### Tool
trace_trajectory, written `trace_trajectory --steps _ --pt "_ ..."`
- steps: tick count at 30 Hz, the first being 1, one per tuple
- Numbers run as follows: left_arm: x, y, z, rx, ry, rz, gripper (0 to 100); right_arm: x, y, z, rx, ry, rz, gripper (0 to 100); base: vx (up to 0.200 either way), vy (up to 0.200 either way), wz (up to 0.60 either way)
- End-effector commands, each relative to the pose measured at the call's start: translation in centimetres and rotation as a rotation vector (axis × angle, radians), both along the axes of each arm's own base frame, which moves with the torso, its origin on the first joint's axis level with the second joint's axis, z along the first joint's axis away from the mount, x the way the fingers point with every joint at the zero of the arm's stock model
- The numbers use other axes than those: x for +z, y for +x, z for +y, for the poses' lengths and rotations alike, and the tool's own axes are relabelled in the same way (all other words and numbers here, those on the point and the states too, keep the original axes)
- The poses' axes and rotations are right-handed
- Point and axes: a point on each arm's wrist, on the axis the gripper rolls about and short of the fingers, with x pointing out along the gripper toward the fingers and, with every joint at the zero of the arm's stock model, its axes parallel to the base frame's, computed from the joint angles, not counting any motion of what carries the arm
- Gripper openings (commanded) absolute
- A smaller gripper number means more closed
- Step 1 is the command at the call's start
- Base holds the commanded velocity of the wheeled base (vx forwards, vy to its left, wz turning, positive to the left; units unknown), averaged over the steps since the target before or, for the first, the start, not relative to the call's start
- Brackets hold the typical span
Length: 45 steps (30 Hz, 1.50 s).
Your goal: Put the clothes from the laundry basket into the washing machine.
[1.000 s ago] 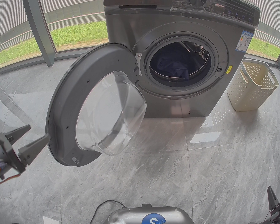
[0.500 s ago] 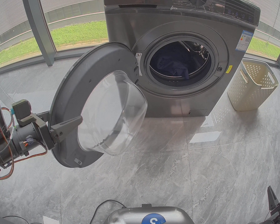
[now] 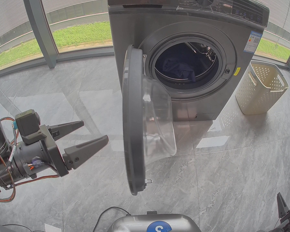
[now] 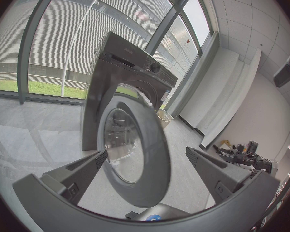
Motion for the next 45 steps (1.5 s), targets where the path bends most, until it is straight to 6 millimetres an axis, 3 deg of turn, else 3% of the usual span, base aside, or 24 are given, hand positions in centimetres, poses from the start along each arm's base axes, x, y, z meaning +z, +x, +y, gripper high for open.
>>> trace_trajectory --steps 1,6,7,8,14,16,23,31,34,39,40,41,45 --pt "-0.5 1.3 0.1 0.065 0.017 0.02 100 -0.5 0.0 0.0 0.001 0.0 0.002 100 0.0 0.0 0.0" --pt "-1.5 3.5 -0.9 0.095 0.05 0.065 100 -0.5 0.0 0.0 0.001 0.0 0.002 100 0.0 0.0 0.0" --pt "-1.9 5.2 -1.7 0.105 0.058 0.077 100 -0.5 0.0 0.0 0.001 0.0 0.002 100 0.0 0.0 0.0" --pt "-1.9 5.3 -1.8 0.105 0.057 0.075 100 -0.5 0.0 0.0 0.001 0.0 0.002 100 0.0 0.0 0.0" --pt "-2.5 10.7 -5.2 0.121 0.048 0.052 100 -0.5 0.0 0.0 0.001 0.0 0.002 100 0.0 0.0 0.0" --pt "-2.4 11.7 -6.1 0.122 0.043 0.045 100 -0.5 0.0 0.0 0.001 0.0 0.002 100 0.0 0.0 0.0" --pt "-2.1 15.9 -12.2 0.063 0.0 -0.002 100 -0.5 0.0 0.0 0.001 0.0 0.002 100 0.0 0.0 0.0" --pt "-0.3 22.6 -18.5 0.185 -0.156 0.058 100 -0.5 0.0 0.0 0.001 0.0 0.002 100 0.0 0.0 0.0" --pt "-0.3 23.4 -19.2 0.211 -0.218 0.107 100 -0.5 0.0 0.0 0.001 0.0 0.002 100 0.0 0.0 0.0" --pt "-0.7 23.2 -18.5 0.228 -0.198 0.133 100 -0.5 0.0 0.0 0.001 0.0 0.002 100 0.0 0.0 0.0" --pt "0.4 21.9 -17.2 0.232 -0.19 0.139 100 -0.5 0.0 0.0 0.001 0.0 0.002 100 0.0 0.0 0.0" --pt "0.4 21.9 -17.2 0.232 -0.19 0.139 100 -0.5 0.0 0.0 0.001 0.0 0.002 100 0.0 0.0 0.0" --pt "1.8 16.3 -13.2 0.228 -0.143 0.185 100 -0.5 0.0 0.0 0.001 0.0 0.002 100 0.0 0.0 0.0"
